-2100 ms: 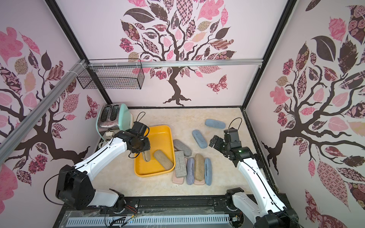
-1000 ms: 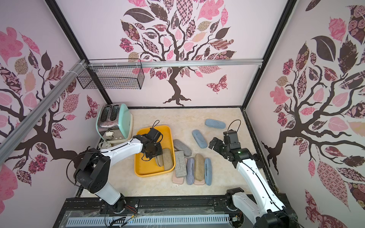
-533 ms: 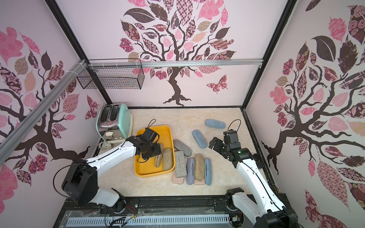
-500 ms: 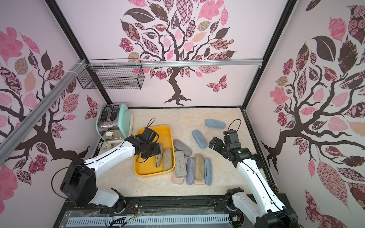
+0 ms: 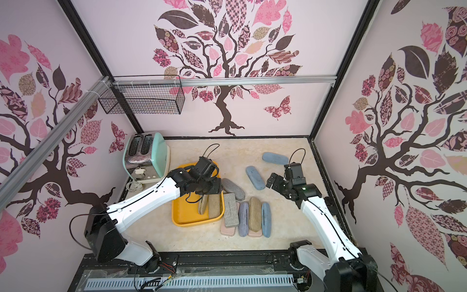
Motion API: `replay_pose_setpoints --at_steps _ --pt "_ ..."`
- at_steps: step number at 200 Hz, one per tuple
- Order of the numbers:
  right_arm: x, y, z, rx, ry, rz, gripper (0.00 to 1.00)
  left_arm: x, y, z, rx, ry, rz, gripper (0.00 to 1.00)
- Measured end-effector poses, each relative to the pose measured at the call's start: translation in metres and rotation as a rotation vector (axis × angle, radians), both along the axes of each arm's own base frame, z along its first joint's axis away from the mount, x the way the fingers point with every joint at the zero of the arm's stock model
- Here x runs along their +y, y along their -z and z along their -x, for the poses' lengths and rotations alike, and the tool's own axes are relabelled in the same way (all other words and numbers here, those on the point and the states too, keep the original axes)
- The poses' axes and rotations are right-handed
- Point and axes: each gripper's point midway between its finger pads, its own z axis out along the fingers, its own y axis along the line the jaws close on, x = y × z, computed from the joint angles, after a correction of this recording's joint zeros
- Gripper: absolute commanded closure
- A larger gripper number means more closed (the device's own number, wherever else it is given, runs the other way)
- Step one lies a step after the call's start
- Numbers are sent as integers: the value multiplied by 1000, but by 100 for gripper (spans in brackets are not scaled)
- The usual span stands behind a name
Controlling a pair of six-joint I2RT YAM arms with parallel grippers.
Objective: Put the glasses cases into the storage boxes
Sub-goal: Place the glasses case in the storage box, then pick up the glasses case at the center of the board.
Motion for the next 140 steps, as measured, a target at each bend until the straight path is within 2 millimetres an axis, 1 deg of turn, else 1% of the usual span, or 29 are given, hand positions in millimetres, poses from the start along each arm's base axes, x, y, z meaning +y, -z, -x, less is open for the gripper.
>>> replay_pose_setpoints --at_steps 8,21,39,52,68,88,109,120,131,140 --pt "6 6 -4 26 -32 8 0 0 5 0 11 2 -7 39" --pt "16 19 -11 72 -80 47 0 1 6 -1 13 -1 -13 39" --pt "42 34 -25 120 -169 116 1 4 2 -3 -9 -13 -20 40" --pt "58 40 -38 128 -215 154 0 9 -4 -3 -25 -24 -25 40" --pt "62 44 -57 121 -222 207 1 21 -12 -1 -52 -43 -19 38" --pt "61 48 -82 94 -230 273 1 53 -18 6 -77 -97 -3 38" --pt "61 56 -108 79 -254 335 3 104 -15 10 -90 -212 5 35" --pt "64 65 -121 83 -270 355 3 129 -14 10 -102 -272 0 34" --pt "68 75 -132 86 -282 367 3 149 -15 11 -115 -320 -1 33" --pt "70 85 -137 97 -293 374 3 162 -17 11 -127 -355 3 33"
